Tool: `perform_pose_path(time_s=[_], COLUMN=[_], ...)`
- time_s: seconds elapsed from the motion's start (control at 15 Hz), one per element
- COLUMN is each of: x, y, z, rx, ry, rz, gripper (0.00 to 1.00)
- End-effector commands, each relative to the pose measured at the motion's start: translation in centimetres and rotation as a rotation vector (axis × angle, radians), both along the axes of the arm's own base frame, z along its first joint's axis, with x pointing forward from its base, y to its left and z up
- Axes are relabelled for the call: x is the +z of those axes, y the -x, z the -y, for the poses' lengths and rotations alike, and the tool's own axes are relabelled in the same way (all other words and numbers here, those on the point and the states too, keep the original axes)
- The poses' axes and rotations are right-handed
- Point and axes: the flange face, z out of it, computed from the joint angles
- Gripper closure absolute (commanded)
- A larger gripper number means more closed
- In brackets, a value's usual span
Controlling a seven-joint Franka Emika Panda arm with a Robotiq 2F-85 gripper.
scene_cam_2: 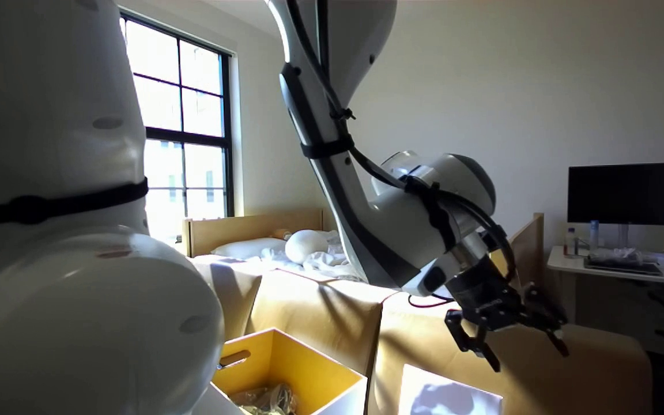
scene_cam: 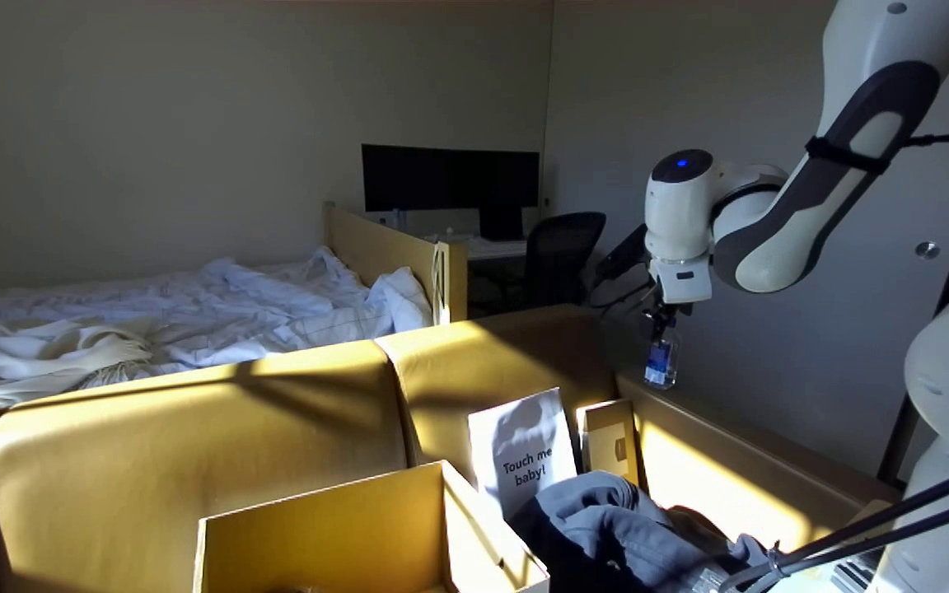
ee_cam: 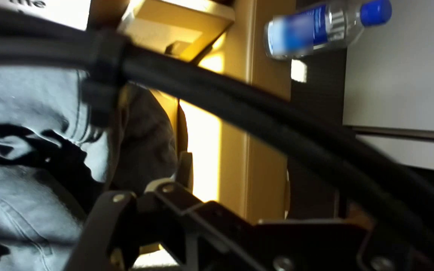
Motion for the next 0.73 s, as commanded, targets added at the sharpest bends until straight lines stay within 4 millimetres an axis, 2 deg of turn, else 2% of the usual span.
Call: perform_pose_path(time_s=[0.0, 0.07, 0.13, 0.67], x=[-0.4, -0.9, -1.1, -1.3], y=[0.9, 1.5, 1.7, 1.3], z=[2.3, 3.7, 4.2, 3.5], rx=[-0.034, -0.054, -0.063, -0.049], ry=[-0.017, -0.027, -0.031, -0.033], rz=[-0.020, -0.028, -0.032, -0.036], gripper=[0.00, 0.00, 0.00, 0.00])
